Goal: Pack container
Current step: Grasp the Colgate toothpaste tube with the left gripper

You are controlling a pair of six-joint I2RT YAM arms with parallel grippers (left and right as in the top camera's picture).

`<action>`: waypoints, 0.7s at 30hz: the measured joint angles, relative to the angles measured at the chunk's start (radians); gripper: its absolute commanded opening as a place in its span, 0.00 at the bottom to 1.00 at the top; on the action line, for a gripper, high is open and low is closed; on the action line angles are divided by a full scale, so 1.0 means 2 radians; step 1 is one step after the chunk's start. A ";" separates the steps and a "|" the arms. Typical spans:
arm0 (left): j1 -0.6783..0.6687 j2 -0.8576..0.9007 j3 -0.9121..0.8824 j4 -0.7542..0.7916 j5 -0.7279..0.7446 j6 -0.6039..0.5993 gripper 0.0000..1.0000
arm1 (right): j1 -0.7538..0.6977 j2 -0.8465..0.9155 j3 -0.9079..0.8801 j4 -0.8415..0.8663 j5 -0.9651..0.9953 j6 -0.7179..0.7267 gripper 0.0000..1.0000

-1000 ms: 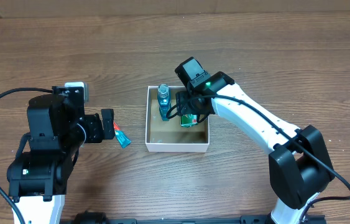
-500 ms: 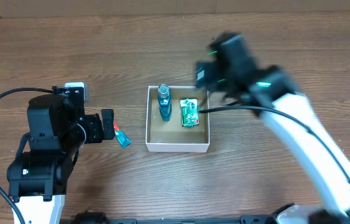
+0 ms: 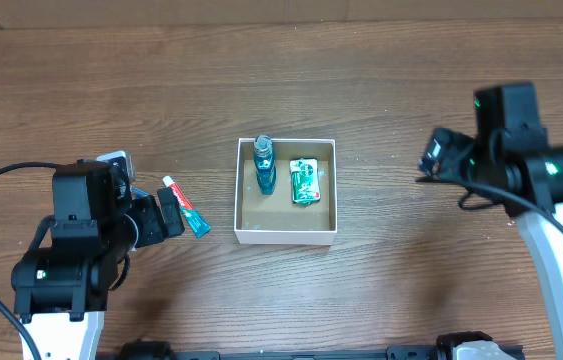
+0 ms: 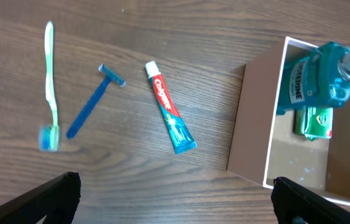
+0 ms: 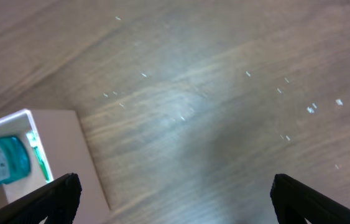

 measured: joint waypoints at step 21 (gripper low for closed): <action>0.000 0.426 0.003 0.135 0.014 -0.138 1.00 | -0.105 -0.001 -0.047 -0.001 -0.081 -0.048 1.00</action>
